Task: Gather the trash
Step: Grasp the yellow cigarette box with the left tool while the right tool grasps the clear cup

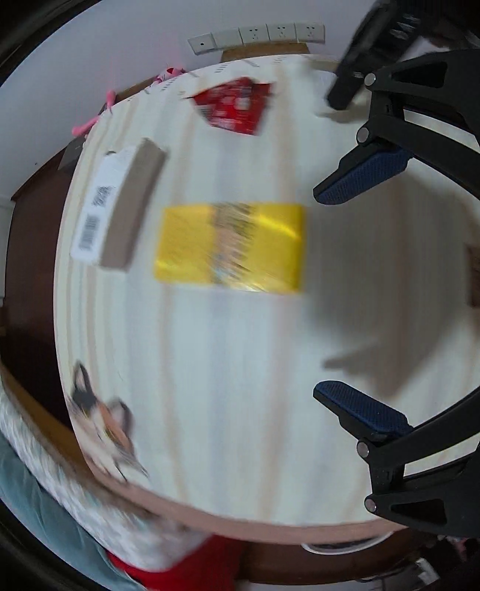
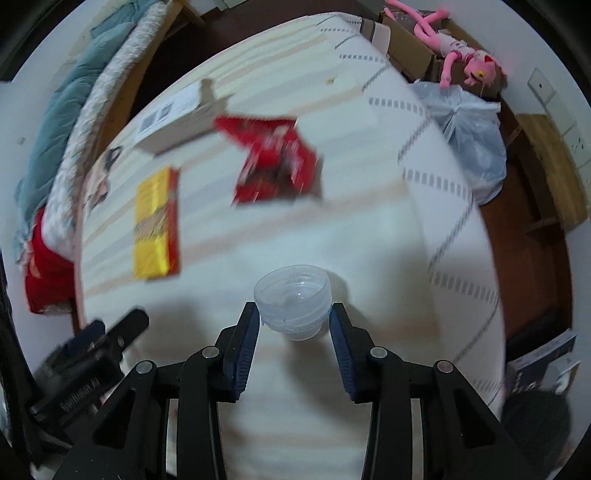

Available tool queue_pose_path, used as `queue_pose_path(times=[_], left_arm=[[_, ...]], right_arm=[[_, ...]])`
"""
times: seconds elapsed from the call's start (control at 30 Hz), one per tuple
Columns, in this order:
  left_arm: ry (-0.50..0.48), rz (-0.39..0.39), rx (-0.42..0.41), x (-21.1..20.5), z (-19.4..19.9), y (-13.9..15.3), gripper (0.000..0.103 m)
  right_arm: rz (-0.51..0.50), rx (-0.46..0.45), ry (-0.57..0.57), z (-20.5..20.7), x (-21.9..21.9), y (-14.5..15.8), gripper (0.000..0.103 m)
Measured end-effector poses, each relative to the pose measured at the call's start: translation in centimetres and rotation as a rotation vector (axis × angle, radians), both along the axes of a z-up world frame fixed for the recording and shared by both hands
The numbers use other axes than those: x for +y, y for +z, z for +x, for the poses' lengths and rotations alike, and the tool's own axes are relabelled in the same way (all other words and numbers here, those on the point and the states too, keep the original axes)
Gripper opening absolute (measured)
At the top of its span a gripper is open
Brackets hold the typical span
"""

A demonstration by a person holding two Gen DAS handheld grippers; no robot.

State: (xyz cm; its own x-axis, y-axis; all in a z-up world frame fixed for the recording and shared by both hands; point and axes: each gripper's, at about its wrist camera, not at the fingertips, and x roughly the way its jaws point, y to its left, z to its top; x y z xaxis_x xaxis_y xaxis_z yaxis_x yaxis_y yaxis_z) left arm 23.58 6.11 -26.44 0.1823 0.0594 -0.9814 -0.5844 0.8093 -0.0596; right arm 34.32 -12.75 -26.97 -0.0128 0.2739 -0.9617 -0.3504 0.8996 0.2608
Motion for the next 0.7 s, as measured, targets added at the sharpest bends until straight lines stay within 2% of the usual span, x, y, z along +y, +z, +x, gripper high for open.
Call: queue_pose_path(times=[0.1, 0.23, 0.3, 0.4, 0.7], left_arm=[[-0.031, 0.0, 0.009, 0.3, 3.0, -0.8, 0.092], [-0.061, -0.006, 0.035, 0.1, 4.9, -1.8, 0.065], [-0.071, 0.022, 0.019, -0.3, 4.9, -1.5, 0.052], [-0.063, 0.012, 0.0, -0.4, 4.1, -1.1, 0.052], [0.008, 0.109, -0.083, 0.5, -3.2, 2.5, 0.052]], right_arm=[[-0.038, -0.009, 0.022, 1.8, 1.0, 0.2, 0.041], [-0.037, 0.015, 0.031, 3.0, 1.0, -0.3, 0.041], [-0.031, 0.012, 0.03, 3.0, 1.1, -0.4, 0.042], [-0.023, 0.003, 0.027, 2.8, 0.8, -0.4, 0.042], [-0.009, -0.05, 0.078, -0.5, 0.9, 1.8, 0.042]])
